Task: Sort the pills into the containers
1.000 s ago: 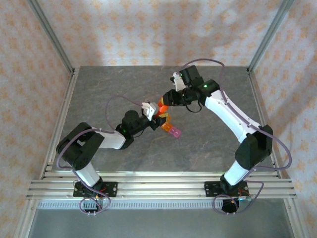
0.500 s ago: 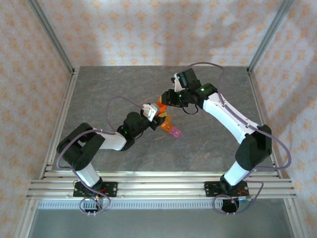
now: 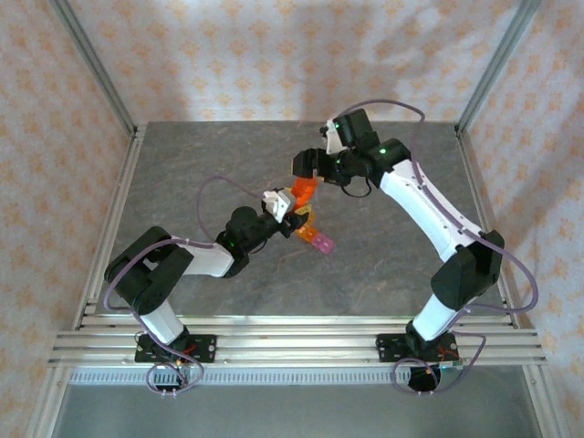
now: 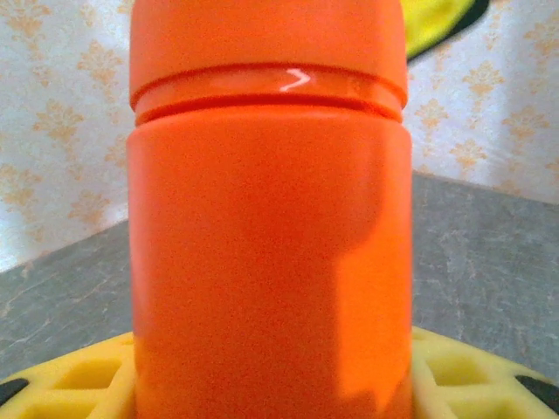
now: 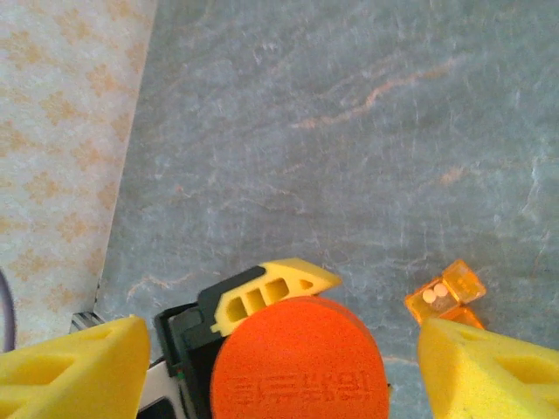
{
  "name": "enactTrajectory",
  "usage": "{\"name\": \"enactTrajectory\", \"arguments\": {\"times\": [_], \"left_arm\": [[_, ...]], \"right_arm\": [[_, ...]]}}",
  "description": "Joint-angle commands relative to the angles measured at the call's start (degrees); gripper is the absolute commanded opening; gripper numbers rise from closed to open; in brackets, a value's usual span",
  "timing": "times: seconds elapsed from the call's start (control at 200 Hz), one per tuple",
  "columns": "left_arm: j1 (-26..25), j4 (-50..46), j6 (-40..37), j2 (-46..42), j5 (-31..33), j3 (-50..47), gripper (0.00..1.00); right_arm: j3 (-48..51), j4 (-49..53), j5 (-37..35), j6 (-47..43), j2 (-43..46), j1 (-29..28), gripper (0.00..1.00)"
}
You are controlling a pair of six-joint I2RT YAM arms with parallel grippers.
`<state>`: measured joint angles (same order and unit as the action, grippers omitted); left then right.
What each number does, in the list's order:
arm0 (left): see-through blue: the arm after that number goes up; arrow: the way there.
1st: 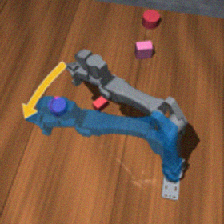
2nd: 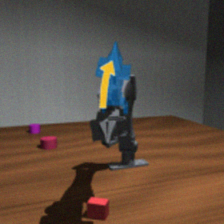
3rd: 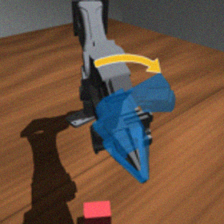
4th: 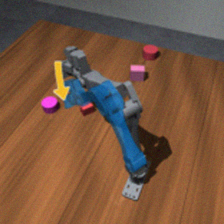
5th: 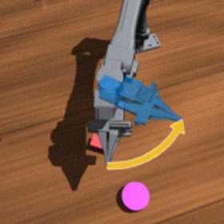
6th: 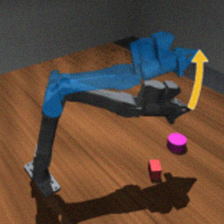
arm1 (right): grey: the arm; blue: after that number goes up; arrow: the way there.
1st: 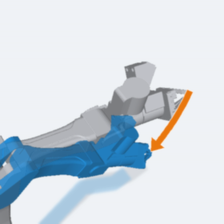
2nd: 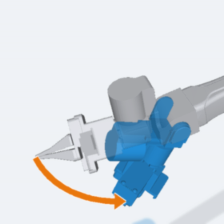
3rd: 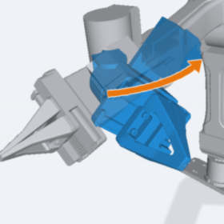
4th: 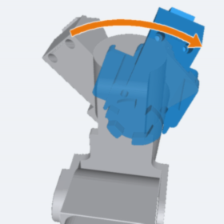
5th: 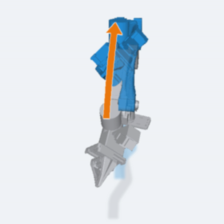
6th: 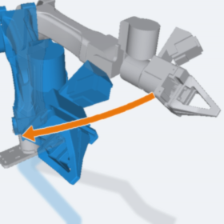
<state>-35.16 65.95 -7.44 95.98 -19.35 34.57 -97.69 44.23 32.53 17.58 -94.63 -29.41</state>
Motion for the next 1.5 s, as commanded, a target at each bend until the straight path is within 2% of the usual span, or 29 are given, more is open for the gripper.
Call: {"name": "enactTrajectory", "arguments": {"times": [0.0, 0.12, 0.23, 0.32, 0.47, 0.571, 0.941, 1.261, 1.491], "left_arm": [[1.6, 4.6, 1.9, -1.4, -5.8, 1.6, 0.0], [3.2, 4.4, 4.8, -1.3, -11.8, 2.4, 0.0], [4.4, 4.1, 7.3, -1.7, -16.3, 2.8, 0.0], [4.9, 3.5, 8.5, -1.7, -18.7, 3.3, 0.0], [5.4, 3.5, 10.3, -1.0, -21.3, 4.3, 0.0], [5.4, 3.3, 10.9, -0.8, -22.3, 4.6, 0.0], [5.4, 2.4, 11.7, -1.0, -23.3, 5.6, 0.0], [5.4, 2.2, 11.7, -1.1, -23.3, 5.8, 0.0], [5.4, 1.9, 11.3, -1.4, -23.3, 5.8, 0.0]], "right_arm": [[-3.5, 4.6, 0.1, -3.7, 0.2, 1.3, 0.8], [-4.1, 4.7, 2.9, -8.7, 0.8, 3.9, 0.8], [-5.5, 7.2, 6.7, -20.4, 1.1, 4.8, 0.79], [-6.4, 10.7, 10.7, -29.8, 1.2, 4.8, 0.79], [-10.4, 17.2, 14.4, -36.2, -1.6, 4.7, 0.79], [-12.6, 20.2, 15.4, -37.7, -3.8, 4.8, 0.78], [-12.2, 20.0, 16.8, -37.8, -5.1, 4.7, 0.77], [-12.2, 20.4, 17.1, -37.5, -5.7, 4.7, 0.66], [-12.4, 20.7, 17.6, -37.5, -6.3, 4.6, 0.65]]}}
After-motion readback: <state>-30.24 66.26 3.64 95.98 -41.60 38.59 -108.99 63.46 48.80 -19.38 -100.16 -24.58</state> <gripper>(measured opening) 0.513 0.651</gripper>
